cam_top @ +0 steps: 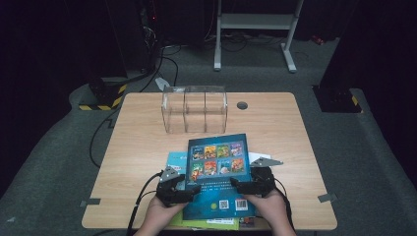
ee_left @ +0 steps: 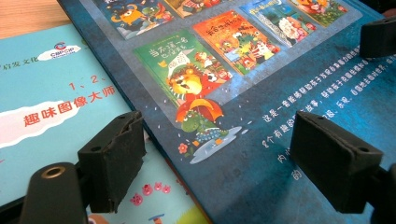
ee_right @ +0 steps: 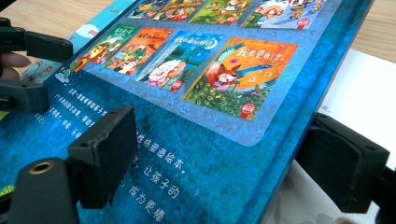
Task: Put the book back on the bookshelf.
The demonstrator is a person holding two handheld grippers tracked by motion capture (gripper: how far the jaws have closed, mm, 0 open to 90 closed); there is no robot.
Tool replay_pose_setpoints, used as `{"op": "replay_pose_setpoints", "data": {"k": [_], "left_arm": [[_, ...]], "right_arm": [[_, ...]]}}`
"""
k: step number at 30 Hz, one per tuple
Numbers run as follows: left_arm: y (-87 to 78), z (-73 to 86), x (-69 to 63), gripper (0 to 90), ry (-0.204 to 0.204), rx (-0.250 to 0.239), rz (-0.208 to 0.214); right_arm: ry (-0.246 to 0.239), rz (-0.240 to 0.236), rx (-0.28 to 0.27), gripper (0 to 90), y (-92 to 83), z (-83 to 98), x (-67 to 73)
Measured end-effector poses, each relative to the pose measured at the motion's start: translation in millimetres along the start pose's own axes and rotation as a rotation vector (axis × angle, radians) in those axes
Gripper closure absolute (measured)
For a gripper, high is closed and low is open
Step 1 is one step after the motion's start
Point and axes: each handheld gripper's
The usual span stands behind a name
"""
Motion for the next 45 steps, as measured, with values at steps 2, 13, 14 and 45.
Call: {"op": "replay_pose_setpoints", "data": {"k": [2, 13, 14, 45], "left_arm": [[0.0, 0.1, 0.1, 18.1, 0.001, 0.0, 0.0], [-0.3, -0.2, -2.2, 20.0, 0.008, 0.002, -0.001], [-0.3, -0.3, -2.6, 20.0, 0.006, 0.002, -0.004], [-0.5, 1.0, 2.5, 13.2, -0.025, -0.004, -0.001]], "right_arm": [[0.003, 0.004, -0.003, 14.8, -0.1, 0.5, 0.7], [0.06, 0.017, -0.044, 28.9, -5.1, 3.3, -2.6], [0.064, 0.011, -0.045, 30.0, -5.8, 3.2, -3.7], [0.002, 0.012, -0.135, 48.6, -21.4, 11.2, 11.2]]}}
Point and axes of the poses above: each handheld gripper's, and its own axes: y roughly forward along the jaws, z roughly out of its underside, x roughly to its left, and after that the axes turned 5 degrees about -z, right-handed
